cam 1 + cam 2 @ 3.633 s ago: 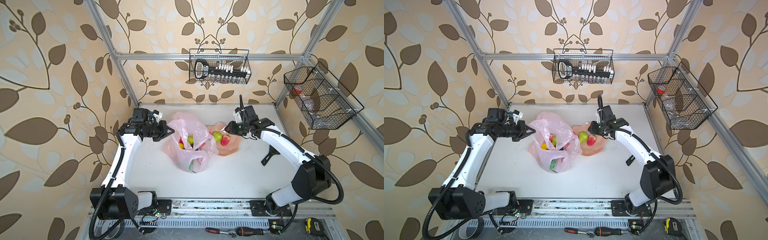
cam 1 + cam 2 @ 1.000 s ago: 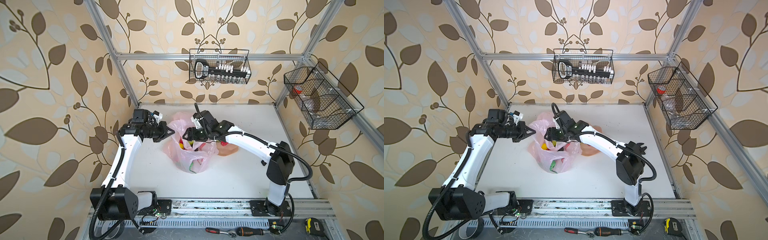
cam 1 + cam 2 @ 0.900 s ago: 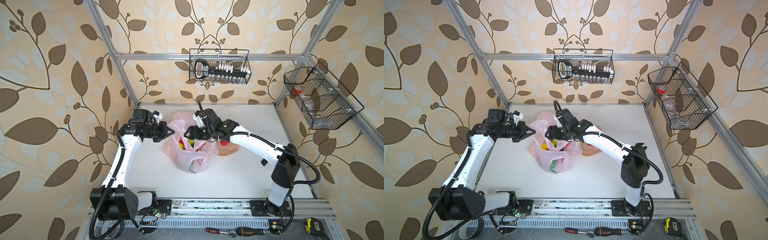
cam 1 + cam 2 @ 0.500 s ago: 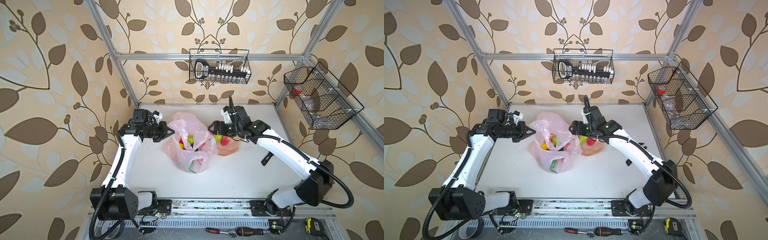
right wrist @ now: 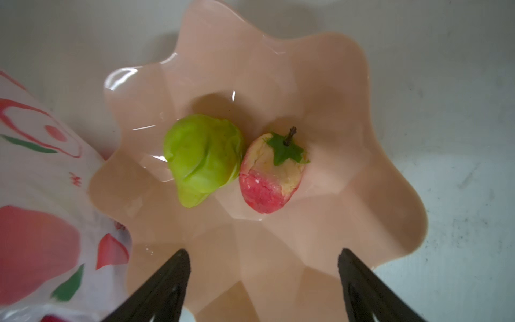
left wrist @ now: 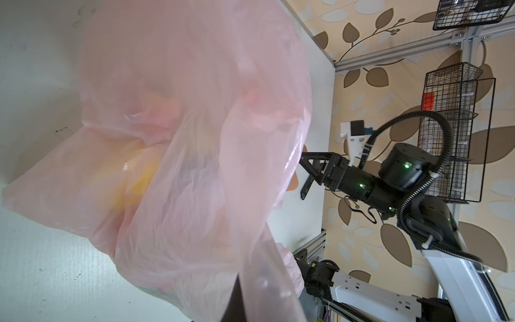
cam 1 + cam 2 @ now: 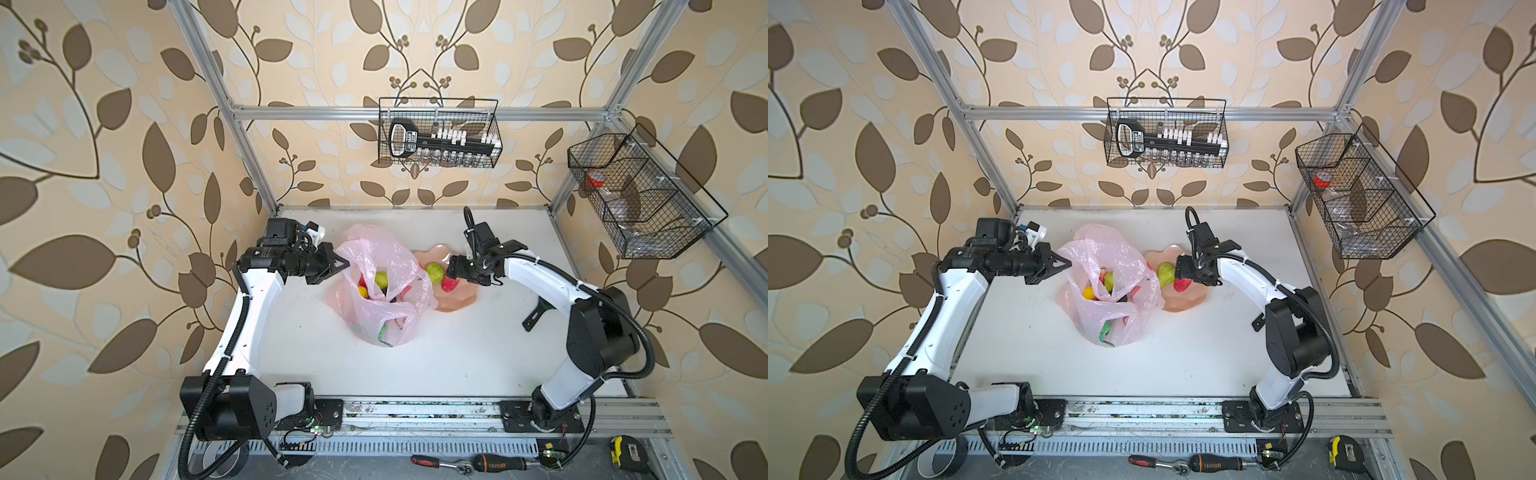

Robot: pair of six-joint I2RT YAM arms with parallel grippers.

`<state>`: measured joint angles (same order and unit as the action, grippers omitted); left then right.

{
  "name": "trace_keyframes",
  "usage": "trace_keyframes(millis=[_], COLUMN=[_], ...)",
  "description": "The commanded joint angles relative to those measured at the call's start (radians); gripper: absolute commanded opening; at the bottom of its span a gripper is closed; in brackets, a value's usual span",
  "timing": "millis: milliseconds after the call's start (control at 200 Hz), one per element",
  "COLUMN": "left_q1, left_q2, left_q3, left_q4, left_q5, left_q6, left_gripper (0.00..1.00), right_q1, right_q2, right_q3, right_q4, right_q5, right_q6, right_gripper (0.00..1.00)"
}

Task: Place the fruits into the plastic bag
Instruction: Pick up the fruit from the plate.

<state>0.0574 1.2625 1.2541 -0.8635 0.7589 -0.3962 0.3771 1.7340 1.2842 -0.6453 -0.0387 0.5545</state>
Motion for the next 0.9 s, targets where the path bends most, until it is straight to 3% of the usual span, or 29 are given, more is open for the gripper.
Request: trace_keyframes(millis=[0, 235, 710, 895], left_q1=[-0.01, -0.011, -0.011, -0.011], left_q2=[-0.037, -0.037, -0.029, -0.032], left_q3=[0.002, 0.0, -0.003, -0.013], left_q4=[-0.005, -0.002, 0.009, 0.012], left_q5=[0.026, 0.026, 0.031, 0.032], left_q6=[0.014, 0.013, 0.007, 0.008], left_gripper=[0.0, 0.0, 0.0, 0.0], right_q1=[-0.001, 0.02, 0.07, 0.091], right_q2=[0.068, 0.173, 0.281, 0.293], right_q3=[0.065, 0.131, 0.181, 0.191], right_q4=[-0.017, -0.04, -0.047, -0.049], right_q5=[0.042, 0.109, 0.223, 0.249], right_q6=[-0.019, -0.031, -0.048, -0.057], right_gripper=[0.8, 0.75, 0.72, 0.66])
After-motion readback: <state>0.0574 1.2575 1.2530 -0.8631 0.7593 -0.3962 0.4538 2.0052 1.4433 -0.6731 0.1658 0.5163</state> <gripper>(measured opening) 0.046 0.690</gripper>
